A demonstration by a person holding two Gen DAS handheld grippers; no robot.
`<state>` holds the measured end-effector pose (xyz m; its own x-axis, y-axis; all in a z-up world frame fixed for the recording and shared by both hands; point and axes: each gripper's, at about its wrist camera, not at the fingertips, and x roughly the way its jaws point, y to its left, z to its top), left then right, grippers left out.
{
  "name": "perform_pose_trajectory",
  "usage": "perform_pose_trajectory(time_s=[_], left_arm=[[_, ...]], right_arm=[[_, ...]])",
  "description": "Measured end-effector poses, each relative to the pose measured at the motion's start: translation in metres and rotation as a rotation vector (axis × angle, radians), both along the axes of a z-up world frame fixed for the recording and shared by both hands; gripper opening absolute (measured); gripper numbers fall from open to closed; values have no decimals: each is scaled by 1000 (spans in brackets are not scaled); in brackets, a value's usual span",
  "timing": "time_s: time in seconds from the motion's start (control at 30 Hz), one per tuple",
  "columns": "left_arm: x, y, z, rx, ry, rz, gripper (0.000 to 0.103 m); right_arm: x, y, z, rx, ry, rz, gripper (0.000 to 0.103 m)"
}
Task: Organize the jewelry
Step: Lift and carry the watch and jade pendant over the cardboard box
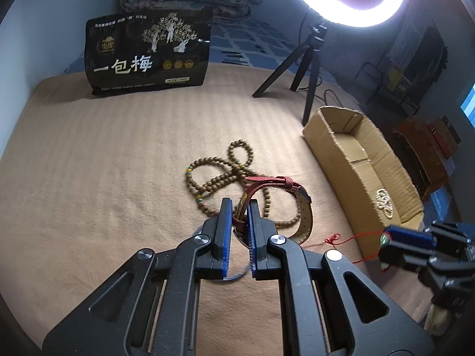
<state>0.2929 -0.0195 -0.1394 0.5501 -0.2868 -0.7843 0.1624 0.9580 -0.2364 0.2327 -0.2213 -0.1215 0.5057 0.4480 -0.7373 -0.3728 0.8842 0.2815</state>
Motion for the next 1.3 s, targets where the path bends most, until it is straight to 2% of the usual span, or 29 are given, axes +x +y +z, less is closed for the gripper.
perform_pose_trajectory(time_s=[0.4,0.6,0.83,1.3], left_arm=[[-9,-32,22,-26,-31,-60,8],[-4,-57,32,-33,-49,-97,8],[6,-88,36,-35,-55,-129,8],[26,-138,25,-17,-40,-167,8]], right_arm=[[-6,-39,45,13,-100,-53,18],[0,-67,56,0,-131,-110,18],[9,-95,55,-34,-144,-169,18],[37,-134,41,-91,-135,-244,18]])
